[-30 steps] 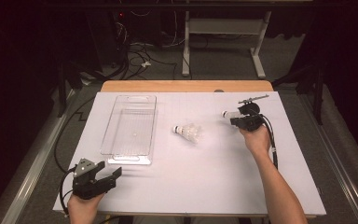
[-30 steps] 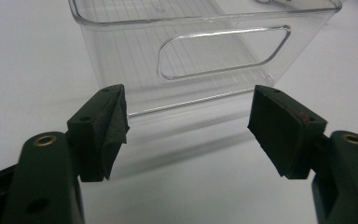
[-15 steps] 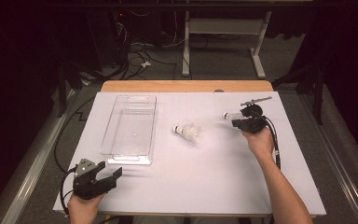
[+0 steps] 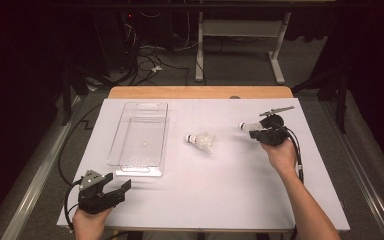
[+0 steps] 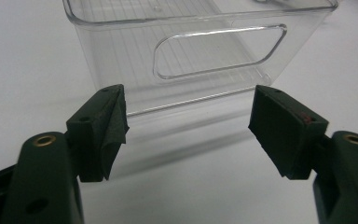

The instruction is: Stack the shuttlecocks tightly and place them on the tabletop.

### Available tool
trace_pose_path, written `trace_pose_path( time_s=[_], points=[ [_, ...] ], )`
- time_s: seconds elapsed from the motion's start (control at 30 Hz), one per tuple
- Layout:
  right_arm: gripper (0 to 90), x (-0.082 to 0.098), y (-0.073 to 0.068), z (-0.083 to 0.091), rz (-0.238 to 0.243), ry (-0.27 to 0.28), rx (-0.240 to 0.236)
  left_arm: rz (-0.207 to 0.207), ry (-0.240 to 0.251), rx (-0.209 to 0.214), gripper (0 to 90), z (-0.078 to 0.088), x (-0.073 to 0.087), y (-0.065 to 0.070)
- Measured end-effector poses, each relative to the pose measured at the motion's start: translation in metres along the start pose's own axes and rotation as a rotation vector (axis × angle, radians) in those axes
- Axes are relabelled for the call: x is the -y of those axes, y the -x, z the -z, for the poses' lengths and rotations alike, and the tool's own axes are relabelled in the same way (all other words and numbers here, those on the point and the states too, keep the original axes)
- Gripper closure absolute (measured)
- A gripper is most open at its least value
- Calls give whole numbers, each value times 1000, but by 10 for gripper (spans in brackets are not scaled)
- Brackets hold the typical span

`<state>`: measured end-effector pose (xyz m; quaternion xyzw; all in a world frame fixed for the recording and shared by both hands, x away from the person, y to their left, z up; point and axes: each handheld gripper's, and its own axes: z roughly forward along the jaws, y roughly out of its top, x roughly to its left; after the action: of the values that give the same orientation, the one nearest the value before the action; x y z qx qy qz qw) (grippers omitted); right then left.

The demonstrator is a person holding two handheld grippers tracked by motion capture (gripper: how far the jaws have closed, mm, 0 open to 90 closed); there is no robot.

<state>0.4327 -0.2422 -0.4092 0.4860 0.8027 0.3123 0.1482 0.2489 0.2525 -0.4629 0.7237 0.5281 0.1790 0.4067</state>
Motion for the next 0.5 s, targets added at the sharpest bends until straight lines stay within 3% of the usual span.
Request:
trace_pose_path(
  time_s=[0.5],
  points=[
    [900,8,-6,7,30,4,-26,-4,-1,0,287,0,0,0]
  ],
)
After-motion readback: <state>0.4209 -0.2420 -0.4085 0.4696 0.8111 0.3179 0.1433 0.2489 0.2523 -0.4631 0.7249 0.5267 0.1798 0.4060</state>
